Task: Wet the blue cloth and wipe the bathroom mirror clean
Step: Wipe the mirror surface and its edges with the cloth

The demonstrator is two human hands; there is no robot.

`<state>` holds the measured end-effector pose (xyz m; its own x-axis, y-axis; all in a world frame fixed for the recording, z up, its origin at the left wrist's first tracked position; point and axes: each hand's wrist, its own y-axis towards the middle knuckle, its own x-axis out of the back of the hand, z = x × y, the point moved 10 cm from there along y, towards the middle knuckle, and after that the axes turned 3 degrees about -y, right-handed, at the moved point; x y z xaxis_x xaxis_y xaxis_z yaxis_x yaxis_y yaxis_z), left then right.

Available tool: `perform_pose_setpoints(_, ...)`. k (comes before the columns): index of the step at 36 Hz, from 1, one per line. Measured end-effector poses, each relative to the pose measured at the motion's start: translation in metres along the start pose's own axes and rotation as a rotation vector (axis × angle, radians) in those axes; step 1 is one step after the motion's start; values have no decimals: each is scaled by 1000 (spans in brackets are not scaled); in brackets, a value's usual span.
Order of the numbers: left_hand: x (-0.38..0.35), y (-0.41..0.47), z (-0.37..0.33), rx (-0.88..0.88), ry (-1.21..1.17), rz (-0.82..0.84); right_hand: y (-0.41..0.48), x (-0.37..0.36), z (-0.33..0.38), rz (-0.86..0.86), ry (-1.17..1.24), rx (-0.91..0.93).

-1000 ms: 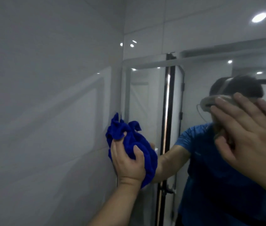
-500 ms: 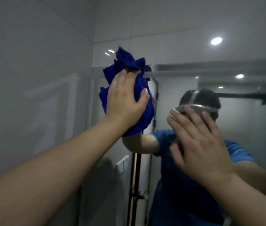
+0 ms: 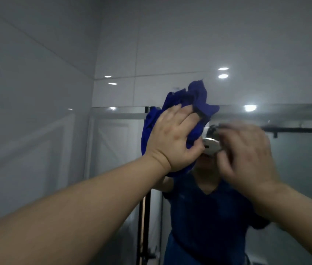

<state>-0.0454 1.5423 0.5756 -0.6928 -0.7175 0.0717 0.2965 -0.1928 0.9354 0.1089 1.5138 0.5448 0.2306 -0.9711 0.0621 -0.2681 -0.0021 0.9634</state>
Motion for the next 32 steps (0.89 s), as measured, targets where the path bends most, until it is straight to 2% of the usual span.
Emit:
perform_pose_setpoints(3,0,-4,3,75,8,10,40,5,-29,36,-64,-227)
perform_pose_setpoints(5,-2,-6,7,135,32,23,51,4,-37,66,-129,-279)
perform_pose_setpoints(13,12,2,30,85,72,44,49,4,-41,22,-211,-235)
perform_pose_setpoints(24,103,-32,186,503,190,-73,48,3,-42,13,-220,-198)
perform_pose_setpoints(28,109,-30,199,600,150,-42,48,0,-42,20,-230,-201)
perform_pose_setpoints(32,107,-32,191,685,164,-131,47,-3,-43,22,-226,-203)
